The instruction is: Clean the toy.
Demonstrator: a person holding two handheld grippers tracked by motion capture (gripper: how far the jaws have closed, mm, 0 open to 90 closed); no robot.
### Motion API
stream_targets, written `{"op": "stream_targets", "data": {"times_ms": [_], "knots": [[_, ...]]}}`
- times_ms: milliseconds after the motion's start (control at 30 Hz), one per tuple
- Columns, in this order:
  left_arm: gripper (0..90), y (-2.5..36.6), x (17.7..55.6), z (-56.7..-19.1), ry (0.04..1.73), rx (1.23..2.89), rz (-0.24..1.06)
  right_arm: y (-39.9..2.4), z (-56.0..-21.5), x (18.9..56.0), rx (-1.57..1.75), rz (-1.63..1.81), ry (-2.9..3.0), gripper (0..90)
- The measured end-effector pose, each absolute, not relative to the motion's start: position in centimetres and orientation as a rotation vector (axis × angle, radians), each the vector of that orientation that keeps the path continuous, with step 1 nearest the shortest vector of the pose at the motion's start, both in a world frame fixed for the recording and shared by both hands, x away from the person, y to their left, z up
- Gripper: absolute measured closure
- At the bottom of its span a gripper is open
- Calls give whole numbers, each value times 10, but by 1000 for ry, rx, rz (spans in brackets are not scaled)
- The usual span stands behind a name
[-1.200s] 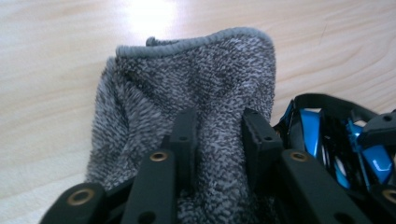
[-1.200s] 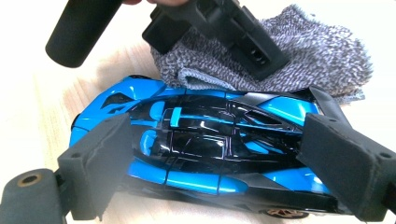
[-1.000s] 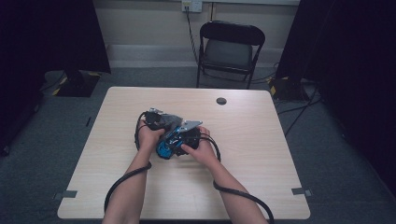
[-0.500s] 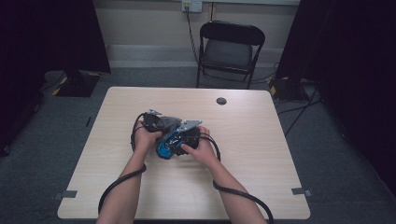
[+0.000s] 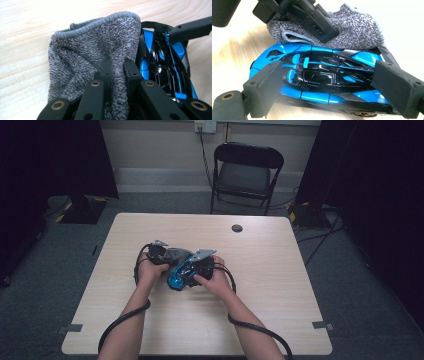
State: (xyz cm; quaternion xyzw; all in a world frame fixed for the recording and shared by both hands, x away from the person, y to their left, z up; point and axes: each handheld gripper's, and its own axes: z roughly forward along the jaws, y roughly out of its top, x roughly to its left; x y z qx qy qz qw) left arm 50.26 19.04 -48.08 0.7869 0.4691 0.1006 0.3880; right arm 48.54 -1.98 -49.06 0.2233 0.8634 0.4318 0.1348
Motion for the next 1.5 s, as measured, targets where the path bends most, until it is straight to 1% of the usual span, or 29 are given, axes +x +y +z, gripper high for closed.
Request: {"op": "stream_targets", "data": {"times_ms": [367, 767, 1500], "knots": [[799, 199, 492, -482, 1205, 1966, 245, -18, -490, 484, 643, 1245, 2508, 91], [797, 210, 480, -481, 1193, 1985, 249, -17, -491, 482, 642, 1252, 2506, 91], [797, 228, 446, -481, 1179, 1987, 274, -17, -490, 481, 660, 1247, 2504, 91]]}}
